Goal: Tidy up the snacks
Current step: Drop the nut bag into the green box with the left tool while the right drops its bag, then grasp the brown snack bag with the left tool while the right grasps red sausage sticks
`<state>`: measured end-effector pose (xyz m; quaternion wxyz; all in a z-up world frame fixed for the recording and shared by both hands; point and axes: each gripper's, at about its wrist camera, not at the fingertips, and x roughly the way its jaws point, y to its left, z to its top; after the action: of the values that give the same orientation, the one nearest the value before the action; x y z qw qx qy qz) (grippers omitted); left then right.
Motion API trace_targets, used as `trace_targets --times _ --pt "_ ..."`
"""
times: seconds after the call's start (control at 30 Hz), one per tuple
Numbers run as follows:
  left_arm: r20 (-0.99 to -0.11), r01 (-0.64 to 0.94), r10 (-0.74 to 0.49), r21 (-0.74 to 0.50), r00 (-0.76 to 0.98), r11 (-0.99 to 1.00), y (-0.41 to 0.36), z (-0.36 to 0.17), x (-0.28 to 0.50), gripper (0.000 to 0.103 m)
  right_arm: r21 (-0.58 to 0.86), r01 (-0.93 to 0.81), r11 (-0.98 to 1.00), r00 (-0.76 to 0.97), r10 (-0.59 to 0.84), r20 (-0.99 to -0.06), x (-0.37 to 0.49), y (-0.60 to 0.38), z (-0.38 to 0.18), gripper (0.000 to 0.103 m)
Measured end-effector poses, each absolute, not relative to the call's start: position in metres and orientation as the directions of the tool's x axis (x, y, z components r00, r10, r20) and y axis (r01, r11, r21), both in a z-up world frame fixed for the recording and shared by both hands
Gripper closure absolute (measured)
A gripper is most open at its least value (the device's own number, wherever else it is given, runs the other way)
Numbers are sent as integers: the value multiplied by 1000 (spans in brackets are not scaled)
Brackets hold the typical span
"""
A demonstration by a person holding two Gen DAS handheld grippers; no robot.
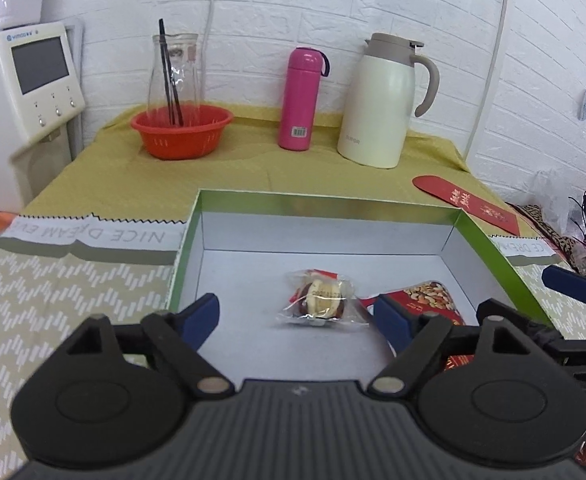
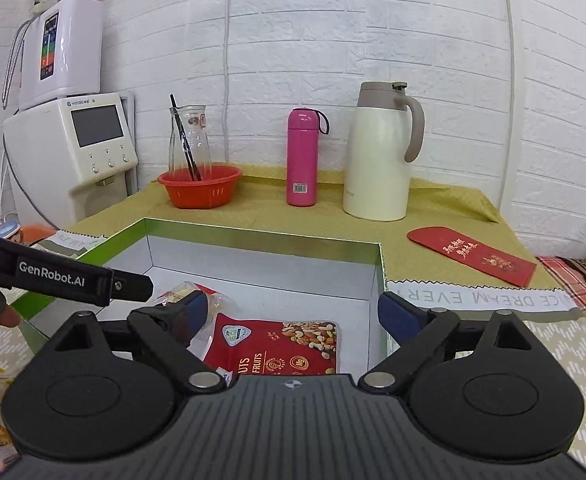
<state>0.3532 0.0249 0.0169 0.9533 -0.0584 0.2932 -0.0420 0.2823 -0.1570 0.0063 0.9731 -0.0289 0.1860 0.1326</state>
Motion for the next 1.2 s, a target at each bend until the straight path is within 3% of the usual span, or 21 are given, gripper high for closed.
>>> trace_targets --times 0.4,0.9,1.2 --pt "-481 75 -127 -126 868 989 21 52 291 14 -13 -274 962 913 256 -317 226 -159 39 0" --pt "-385 118 -148 -101 911 988 40 58 147 14 70 -319 945 881 323 -346 103 -159 57 0" --pt "-512 26 -169 -274 842 961 84 -1 103 14 83 -441 894 797 432 -423 66 -143 20 0"
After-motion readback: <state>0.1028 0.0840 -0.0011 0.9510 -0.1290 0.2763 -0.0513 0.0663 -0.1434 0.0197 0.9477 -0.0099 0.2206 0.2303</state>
